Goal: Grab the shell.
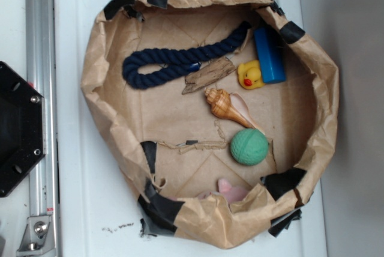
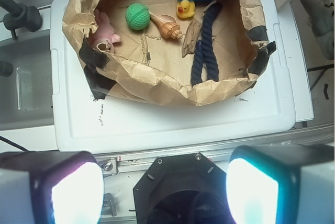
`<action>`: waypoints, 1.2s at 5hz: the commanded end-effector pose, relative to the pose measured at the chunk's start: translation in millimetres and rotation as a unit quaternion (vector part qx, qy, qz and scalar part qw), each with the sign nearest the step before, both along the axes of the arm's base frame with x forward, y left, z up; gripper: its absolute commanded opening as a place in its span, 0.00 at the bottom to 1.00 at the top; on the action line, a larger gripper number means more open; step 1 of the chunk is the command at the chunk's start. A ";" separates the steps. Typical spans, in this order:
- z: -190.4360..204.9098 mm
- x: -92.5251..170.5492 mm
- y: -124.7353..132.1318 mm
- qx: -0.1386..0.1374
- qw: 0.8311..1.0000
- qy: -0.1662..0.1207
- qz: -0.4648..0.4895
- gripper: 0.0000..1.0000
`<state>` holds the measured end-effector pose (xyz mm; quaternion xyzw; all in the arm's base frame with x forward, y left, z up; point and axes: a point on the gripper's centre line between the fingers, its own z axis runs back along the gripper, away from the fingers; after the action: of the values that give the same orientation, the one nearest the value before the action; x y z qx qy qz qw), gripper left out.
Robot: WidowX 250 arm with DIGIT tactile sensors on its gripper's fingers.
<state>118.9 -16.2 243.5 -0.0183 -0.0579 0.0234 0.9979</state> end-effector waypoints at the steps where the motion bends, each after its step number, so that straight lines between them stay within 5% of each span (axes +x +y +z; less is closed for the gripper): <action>1: 0.0 0.0 0.0 0.000 1.000 0.000 0.000 1.00; 2: -50.0 50.0 46.4 -0.072 0.995 -0.046 -0.050 1.00; 3: -66.2 89.9 56.7 -0.074 0.990 -0.086 -0.084 1.00; 4: -74.3 129.6 41.6 -0.017 0.973 -0.143 -0.180 1.00; 5: -102.5 149.9 19.5 0.002 0.964 -0.124 -0.236 1.00; 6: -138.7 169.3 26.8 0.025 0.966 -0.096 -0.239 1.00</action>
<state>276.5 19.3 85.9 -0.0209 -0.1180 -0.2087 0.9706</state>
